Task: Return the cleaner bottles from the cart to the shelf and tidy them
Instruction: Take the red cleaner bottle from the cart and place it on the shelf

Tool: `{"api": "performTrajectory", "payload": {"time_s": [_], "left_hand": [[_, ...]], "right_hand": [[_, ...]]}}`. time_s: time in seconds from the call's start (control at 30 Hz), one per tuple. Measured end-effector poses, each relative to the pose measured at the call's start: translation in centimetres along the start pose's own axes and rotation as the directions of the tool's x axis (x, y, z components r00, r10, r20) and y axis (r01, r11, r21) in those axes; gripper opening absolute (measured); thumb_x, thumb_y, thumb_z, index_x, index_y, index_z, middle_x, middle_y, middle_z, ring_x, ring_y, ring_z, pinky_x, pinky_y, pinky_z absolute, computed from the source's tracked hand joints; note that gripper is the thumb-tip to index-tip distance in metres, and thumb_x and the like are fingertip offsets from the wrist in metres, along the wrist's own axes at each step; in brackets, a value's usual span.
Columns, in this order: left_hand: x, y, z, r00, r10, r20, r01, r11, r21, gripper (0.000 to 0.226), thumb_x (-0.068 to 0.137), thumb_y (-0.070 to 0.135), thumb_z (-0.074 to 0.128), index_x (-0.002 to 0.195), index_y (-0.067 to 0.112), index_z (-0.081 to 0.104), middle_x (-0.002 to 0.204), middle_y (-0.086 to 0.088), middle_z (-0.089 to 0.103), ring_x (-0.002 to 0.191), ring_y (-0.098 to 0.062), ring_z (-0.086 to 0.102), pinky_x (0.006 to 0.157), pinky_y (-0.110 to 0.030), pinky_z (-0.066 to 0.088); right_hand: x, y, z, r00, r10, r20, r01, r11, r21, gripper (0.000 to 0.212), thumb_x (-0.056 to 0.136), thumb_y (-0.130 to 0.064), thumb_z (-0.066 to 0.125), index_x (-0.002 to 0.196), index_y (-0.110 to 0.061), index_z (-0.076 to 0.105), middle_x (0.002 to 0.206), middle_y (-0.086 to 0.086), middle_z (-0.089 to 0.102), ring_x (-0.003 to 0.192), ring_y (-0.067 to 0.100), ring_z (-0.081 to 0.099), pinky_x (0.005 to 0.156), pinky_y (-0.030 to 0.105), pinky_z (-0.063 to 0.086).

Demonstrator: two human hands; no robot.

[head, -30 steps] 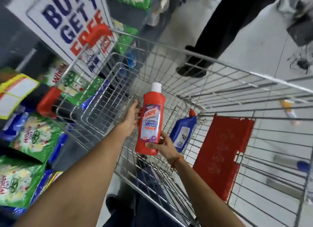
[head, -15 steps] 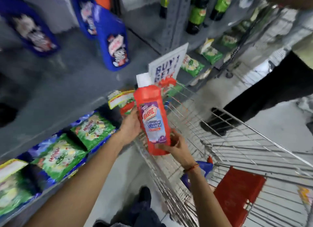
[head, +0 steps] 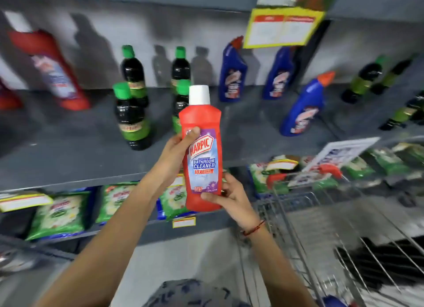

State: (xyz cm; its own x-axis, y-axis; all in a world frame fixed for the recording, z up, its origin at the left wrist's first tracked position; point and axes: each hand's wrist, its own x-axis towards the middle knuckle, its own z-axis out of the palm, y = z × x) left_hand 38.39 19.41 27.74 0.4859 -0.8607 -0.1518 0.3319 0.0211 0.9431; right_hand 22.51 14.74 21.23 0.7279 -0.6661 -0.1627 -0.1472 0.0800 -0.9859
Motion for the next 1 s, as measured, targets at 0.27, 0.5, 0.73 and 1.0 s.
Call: {"api": "performTrajectory", "payload": {"time_s": [0.27, 0.5, 0.73, 1.0], "left_hand": [[-5.7, 6.5, -12.4, 0.938, 0.264, -0.224, -0.235, 0.961, 0.147, 0.018, 0.089, 0.019, 0.054, 0.073, 0.018, 0.062, 0.057, 0.009, 0.072, 0.054, -0.001, 0.065, 0.055, -0.016, 0.053], [-7.2, 10.1, -21.2, 0.86, 0.427, -0.279, -0.351, 0.892, 0.284, 0.007, 0.085, 0.012, 0.06, 0.083, 0.019, 0.06, 0.062, 0.015, 0.072, 0.061, 0.003, 0.064, 0.061, -0.014, 0.052], [-6.2, 10.9, -27.1, 0.857, 0.429, -0.285, -0.318, 0.876, 0.362, 0.01, 0.087, 0.01, 0.057, 0.088, 0.02, 0.057, 0.065, 0.019, 0.072, 0.061, 0.005, 0.064, 0.054, -0.009, 0.047], [-4.5, 10.3, -29.4, 0.86, 0.431, -0.272, -0.34, 0.883, 0.324, 0.013, 0.08, 0.022, 0.067, 0.091, 0.024, 0.06, 0.074, 0.017, 0.074, 0.072, 0.0, 0.069, 0.064, -0.016, 0.053]], "right_hand": [[4.4, -4.0, 14.1, 0.95, -0.057, 0.306, 0.091, 0.991, -0.099, 0.049, 0.069, 0.008, 0.073, 0.101, -0.022, 0.05, 0.1, 0.0, 0.065, 0.082, -0.002, 0.065, 0.072, 0.014, 0.053], [10.4, -7.3, 23.7, 0.865, -0.208, 0.456, 0.352, 0.9, -0.256, 0.06, 0.064, 0.0, 0.078, 0.117, -0.012, 0.051, 0.115, 0.006, 0.061, 0.094, -0.011, 0.06, 0.092, 0.023, 0.047], [14.0, -7.4, 28.5, 0.89, -0.229, 0.395, 0.401, 0.806, -0.435, 0.063, 0.063, -0.015, 0.082, 0.119, -0.008, 0.052, 0.121, 0.015, 0.064, 0.113, 0.026, 0.059, 0.099, 0.04, 0.046], [15.7, -6.5, 30.2, 0.907, -0.184, 0.378, 0.357, 0.813, -0.461, 0.065, 0.066, -0.021, 0.081, 0.121, -0.009, 0.049, 0.122, 0.015, 0.063, 0.112, 0.027, 0.06, 0.099, 0.042, 0.047]]}}
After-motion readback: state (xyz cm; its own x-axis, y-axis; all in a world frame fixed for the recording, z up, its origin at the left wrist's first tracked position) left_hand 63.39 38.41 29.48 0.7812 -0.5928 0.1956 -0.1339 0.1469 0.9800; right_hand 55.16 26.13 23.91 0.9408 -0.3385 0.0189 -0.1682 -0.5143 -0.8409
